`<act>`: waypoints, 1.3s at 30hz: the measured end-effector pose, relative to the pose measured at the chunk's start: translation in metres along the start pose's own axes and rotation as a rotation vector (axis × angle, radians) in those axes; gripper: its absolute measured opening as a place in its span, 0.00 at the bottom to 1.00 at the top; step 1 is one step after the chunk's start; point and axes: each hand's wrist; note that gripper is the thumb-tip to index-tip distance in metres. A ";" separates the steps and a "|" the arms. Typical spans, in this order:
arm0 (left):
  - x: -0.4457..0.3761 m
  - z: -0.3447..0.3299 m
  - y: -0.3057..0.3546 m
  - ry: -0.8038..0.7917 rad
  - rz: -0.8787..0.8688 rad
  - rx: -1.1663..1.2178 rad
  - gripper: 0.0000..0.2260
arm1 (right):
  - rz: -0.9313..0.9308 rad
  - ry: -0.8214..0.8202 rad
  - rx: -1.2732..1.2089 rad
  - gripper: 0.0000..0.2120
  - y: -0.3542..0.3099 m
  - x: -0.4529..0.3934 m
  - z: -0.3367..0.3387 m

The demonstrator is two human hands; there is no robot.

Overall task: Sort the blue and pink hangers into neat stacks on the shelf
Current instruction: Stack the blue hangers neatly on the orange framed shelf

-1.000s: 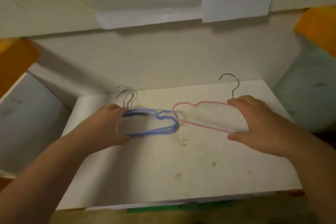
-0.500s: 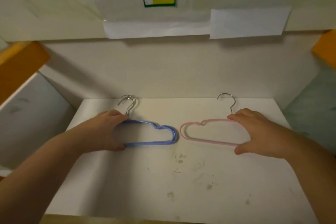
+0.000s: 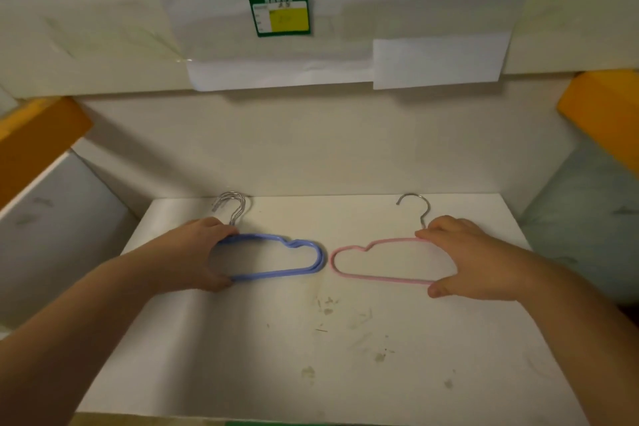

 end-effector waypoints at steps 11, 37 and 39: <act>0.045 -0.002 0.011 0.104 0.133 0.062 0.46 | 0.104 0.252 0.001 0.35 -0.048 -0.001 0.000; 0.496 -0.027 -0.211 0.589 0.795 0.266 0.24 | 0.607 0.341 0.077 0.22 -0.538 -0.025 -0.133; 0.501 -0.030 -0.232 0.595 0.811 0.265 0.24 | 0.625 0.327 0.124 0.23 -0.559 -0.038 -0.140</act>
Point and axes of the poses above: each hand's wrist, its own x-axis away from the middle knuckle, its own z-axis out of the back of the hand, y = z × x, and after that the axes turned 13 degrees about z, right-handed
